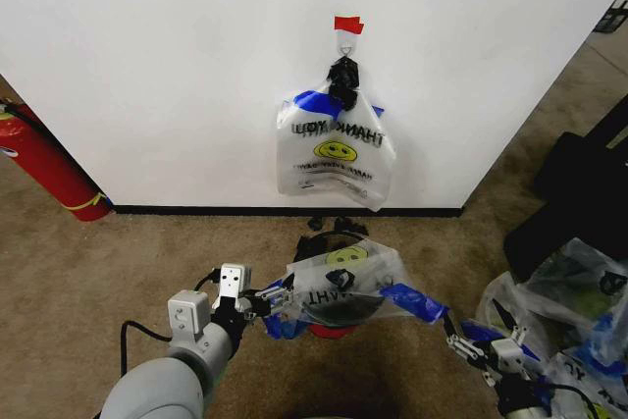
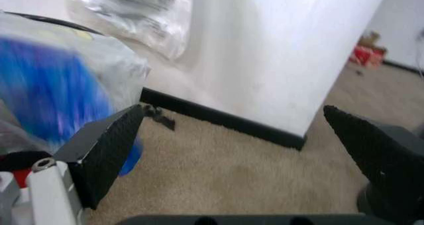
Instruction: Pick up the garbage bag from the wall and place it over the trash bin.
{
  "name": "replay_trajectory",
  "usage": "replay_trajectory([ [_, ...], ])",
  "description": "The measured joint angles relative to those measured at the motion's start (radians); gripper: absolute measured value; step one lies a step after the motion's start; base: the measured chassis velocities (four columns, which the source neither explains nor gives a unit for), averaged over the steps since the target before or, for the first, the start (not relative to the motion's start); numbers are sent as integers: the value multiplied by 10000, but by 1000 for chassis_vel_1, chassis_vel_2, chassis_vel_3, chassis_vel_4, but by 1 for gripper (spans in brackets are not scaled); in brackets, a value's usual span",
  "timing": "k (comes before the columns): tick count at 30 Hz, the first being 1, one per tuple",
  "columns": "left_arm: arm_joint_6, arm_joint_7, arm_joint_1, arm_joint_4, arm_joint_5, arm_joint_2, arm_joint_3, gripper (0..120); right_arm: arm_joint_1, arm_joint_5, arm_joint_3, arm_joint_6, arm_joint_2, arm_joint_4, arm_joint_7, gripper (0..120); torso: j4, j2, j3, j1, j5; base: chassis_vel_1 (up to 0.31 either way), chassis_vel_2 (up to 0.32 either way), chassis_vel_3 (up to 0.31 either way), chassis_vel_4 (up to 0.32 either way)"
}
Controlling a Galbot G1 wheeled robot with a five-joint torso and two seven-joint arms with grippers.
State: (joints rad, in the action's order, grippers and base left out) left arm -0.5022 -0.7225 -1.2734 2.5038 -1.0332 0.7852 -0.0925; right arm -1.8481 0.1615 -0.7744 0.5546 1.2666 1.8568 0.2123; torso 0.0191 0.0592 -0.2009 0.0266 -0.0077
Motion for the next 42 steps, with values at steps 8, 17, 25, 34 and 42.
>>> replay_trajectory([
  [8,-28,960,2056,-570,-19,-180,811,100,74,1410,-1206,1392,-51,-628,1776,100,13,0,-1,1,-4,0,0,0,0],
  [17,-236,3448,3784,-2530,473,-440,1426,100,-385,3743,91,1056,147,1504,1285,100,9,0,-1,1,-9,0,0,0,0],
  [25,-777,4938,6392,-4984,489,184,2936,100,-1471,3262,-32,1017,966,3017,326,100,2,-1,-1,2,-8,0,0,0,0],
  [34,-2018,7042,8490,-6667,137,465,4464,100,-1824,3209,-210,1014,1222,3467,255,100,1,0,-1,1,-2,0,0,0,0],
  [42,-1678,7429,9355,-8277,1084,942,5609,98,-2013,3169,-144,983,1249,3676,290,100,1,0,-1,1,-2,0,0,0,0],
])
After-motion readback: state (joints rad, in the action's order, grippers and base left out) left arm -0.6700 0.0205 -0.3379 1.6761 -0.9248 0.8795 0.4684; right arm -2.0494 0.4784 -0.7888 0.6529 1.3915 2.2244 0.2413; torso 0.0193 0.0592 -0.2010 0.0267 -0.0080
